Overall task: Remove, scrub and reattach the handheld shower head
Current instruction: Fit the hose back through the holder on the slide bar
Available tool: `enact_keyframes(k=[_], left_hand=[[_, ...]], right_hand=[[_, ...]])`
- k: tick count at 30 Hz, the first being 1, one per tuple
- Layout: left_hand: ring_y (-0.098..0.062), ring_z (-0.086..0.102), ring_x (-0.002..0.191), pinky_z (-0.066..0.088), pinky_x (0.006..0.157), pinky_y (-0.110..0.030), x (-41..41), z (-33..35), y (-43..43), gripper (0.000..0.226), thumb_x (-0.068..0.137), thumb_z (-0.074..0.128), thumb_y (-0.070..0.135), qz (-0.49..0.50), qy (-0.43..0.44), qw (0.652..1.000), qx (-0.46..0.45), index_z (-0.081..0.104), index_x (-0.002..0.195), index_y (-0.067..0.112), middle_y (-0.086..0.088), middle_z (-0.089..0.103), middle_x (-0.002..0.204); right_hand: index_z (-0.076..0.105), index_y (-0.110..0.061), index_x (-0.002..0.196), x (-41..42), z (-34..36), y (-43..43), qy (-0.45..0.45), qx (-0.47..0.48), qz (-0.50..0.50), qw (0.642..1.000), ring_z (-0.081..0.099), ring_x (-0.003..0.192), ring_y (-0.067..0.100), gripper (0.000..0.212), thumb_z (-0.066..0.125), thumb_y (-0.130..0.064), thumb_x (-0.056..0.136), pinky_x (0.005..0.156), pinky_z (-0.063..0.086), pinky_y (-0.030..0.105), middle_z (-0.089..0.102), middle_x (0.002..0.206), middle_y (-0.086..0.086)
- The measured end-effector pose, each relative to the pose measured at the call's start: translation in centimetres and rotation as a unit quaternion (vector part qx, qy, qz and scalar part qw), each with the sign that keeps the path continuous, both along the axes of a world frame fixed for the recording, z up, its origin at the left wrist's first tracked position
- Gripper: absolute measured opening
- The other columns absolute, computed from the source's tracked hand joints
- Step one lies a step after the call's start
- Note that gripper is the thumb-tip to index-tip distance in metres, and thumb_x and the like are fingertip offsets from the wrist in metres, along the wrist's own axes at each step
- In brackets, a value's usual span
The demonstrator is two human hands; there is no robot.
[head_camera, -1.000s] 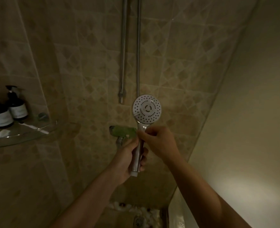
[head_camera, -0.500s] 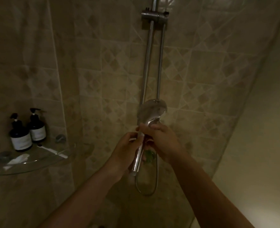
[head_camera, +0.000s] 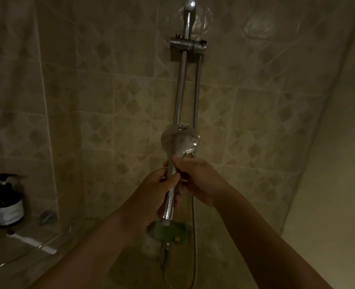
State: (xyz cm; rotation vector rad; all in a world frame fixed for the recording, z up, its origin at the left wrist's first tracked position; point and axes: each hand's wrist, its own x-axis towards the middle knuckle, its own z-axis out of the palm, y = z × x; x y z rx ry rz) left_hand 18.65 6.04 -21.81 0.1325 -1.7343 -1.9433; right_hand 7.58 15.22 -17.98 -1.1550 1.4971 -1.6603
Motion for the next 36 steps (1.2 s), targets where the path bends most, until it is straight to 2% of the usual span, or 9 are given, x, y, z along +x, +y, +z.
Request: enact_keyframes(k=[5,10,14,17,21,24,30,33,36], left_hand=[[-0.017,0.056,0.051,0.048,0.049,-0.03,-4.9,4.1,-0.1,0.016,0.099,0.052,0.016,0.036,0.036,0.999,-0.016,0.062,0.093,0.006,-0.008,0.061,0.066],[-0.014,0.056,0.05,0.048,0.048,-0.026,-9.0,7.1,-1.2,0.014,0.098,0.054,0.017,0.07,0.076,0.994,-0.039,0.063,0.088,0.012,-0.003,0.061,0.064],[-0.015,0.057,0.055,0.049,0.052,-0.03,-11.2,9.3,-3.3,0.015,0.097,0.056,0.022,0.11,0.097,0.986,-0.08,0.064,0.09,0.011,-0.005,0.063,0.068],[-0.016,0.057,0.053,0.049,0.051,-0.031,-12.3,10.9,-4.7,0.016,0.098,0.055,0.02,0.13,0.13,0.98,-0.076,0.062,0.088,0.01,-0.006,0.062,0.068],[-0.017,0.058,0.053,0.049,0.052,-0.032,-13.2,13.5,-6.1,0.018,0.099,0.054,0.023,0.144,0.145,0.976,-0.073,0.059,0.09,0.008,-0.006,0.062,0.068],[-0.015,0.058,0.054,0.05,0.049,-0.03,-13.4,15.0,-6.8,0.018,0.099,0.053,0.025,0.142,0.16,0.974,-0.077,0.059,0.092,0.009,-0.005,0.062,0.07],[-0.015,0.06,0.057,0.052,0.053,-0.029,-14.3,16.2,-8.3,0.016,0.099,0.053,0.026,0.156,0.173,0.967,-0.103,0.06,0.091,0.014,-0.005,0.064,0.071],[-0.015,0.06,0.057,0.051,0.053,-0.028,-14.7,16.1,-9.1,0.016,0.099,0.053,0.026,0.163,0.168,0.965,-0.118,0.06,0.089,0.015,-0.005,0.064,0.071],[-0.015,0.06,0.056,0.051,0.053,-0.027,-14.9,15.8,-9.7,0.016,0.099,0.052,0.025,0.163,0.164,0.966,-0.12,0.06,0.092,0.013,-0.005,0.065,0.071]], right_hand=[[0.059,0.017,0.096,-5.3,3.5,-1.2,0.075,-0.031,0.001,0.997,0.053,0.051,0.025,0.051,0.059,-0.034,0.098,0.053,0.044,0.034,0.058,0.069,0.018],[0.063,0.002,0.089,-9.5,7.3,-2.6,0.11,-0.057,0.019,0.992,0.054,0.055,0.023,0.034,0.061,-0.031,0.096,0.059,0.043,0.037,0.058,0.075,0.02],[0.064,0.008,0.092,-12.3,10.1,-4.0,0.188,-0.062,0.025,0.98,0.054,0.067,0.032,0.049,0.057,-0.04,0.099,0.066,0.041,0.042,0.06,0.079,0.024],[0.07,-0.001,0.092,-14.6,12.0,-4.7,0.239,-0.059,0.026,0.969,0.057,0.067,0.02,0.051,0.05,-0.047,0.1,0.059,0.042,0.03,0.065,0.077,0.011],[0.074,-0.005,0.094,-17.4,13.7,-6.1,0.224,-0.067,-0.023,0.972,0.058,0.066,0.024,0.046,0.052,-0.045,0.1,0.053,0.044,0.03,0.063,0.078,0.011],[0.07,0.005,0.095,-18.8,14.3,-7.7,0.22,-0.084,-0.096,0.967,0.059,0.06,0.024,0.047,0.056,-0.039,0.1,0.052,0.048,0.034,0.064,0.072,0.012],[0.066,-0.012,0.099,-20.8,17.8,-11.2,0.303,-0.122,-0.275,0.904,0.069,0.078,0.027,0.025,0.065,-0.036,0.094,0.072,0.059,0.045,0.07,0.085,0.007],[0.058,-0.017,0.094,-21.3,19.8,-12.7,0.388,-0.151,-0.339,0.844,0.062,0.08,0.02,0.017,0.066,-0.032,0.092,0.065,0.047,0.031,0.063,0.084,-0.001],[0.058,-0.012,0.101,-21.5,20.7,-14.0,0.445,-0.16,-0.383,0.793,0.057,0.08,0.019,0.02,0.063,-0.03,0.094,0.066,0.04,0.03,0.06,0.087,0.001]])
